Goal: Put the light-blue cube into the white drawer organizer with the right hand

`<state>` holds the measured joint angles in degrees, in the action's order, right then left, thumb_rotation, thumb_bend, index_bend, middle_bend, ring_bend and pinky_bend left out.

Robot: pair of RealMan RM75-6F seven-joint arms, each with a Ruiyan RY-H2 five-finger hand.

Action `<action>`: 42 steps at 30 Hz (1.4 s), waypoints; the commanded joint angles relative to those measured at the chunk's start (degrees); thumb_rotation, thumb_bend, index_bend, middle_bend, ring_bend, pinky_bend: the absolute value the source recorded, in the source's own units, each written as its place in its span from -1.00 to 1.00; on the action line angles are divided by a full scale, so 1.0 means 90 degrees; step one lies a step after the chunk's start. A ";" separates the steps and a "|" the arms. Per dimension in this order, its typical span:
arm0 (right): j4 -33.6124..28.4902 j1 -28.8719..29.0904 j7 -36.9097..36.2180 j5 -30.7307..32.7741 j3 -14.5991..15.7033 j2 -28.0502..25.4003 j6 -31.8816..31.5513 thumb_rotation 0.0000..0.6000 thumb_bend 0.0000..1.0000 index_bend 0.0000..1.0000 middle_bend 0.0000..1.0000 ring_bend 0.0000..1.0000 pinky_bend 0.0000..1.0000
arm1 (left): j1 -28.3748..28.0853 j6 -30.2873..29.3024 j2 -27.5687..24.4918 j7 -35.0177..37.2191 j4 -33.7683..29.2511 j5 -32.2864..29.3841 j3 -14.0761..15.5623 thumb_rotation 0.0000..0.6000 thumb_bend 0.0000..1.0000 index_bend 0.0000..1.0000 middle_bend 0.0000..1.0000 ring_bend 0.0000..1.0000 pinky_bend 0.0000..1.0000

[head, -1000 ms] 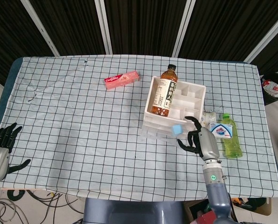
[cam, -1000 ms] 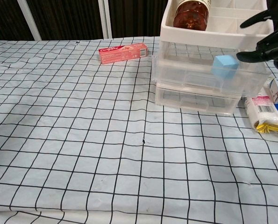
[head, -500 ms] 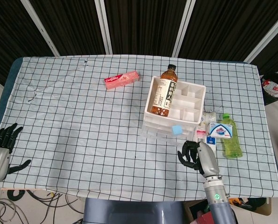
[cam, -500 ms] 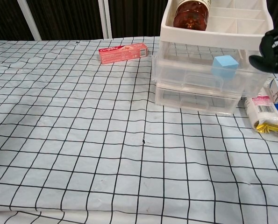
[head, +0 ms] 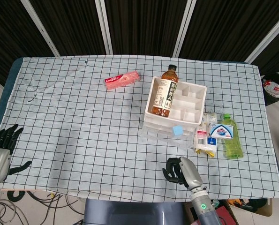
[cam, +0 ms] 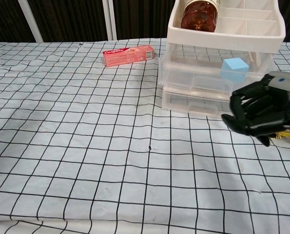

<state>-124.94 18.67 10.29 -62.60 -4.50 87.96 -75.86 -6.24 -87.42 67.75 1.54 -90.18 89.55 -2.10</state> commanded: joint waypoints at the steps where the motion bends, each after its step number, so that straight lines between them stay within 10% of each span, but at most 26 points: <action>1: 0.0227 0.0346 0.0391 0.0469 -0.0450 0.0527 0.0156 1.00 -0.21 0.49 0.61 0.70 0.49 | -0.0005 0.0016 -0.0007 0.0013 -0.0007 -0.0021 -0.0007 1.00 -0.96 -1.00 -1.00 -1.00 -1.00; 14: 0.1155 0.1157 0.0870 0.2027 -0.1698 0.1483 0.0291 1.00 -0.21 0.49 0.60 0.70 0.49 | -0.0038 0.0104 -0.0004 0.0029 -0.0029 -0.0131 -0.0047 1.00 -0.96 -1.00 -1.00 -1.00 -1.00; 42: 0.2213 0.1599 0.0510 0.2776 -0.2662 0.1662 0.0182 1.00 -0.21 0.49 0.58 0.69 0.48 | -0.0040 0.0130 -0.0015 0.0047 -0.0072 -0.0163 -0.0043 1.00 -0.96 -1.00 -1.00 -1.00 -1.00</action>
<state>-105.01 33.06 14.94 -37.68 -28.40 102.99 -74.20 -6.60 -86.25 67.62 1.97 -90.83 88.08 -2.48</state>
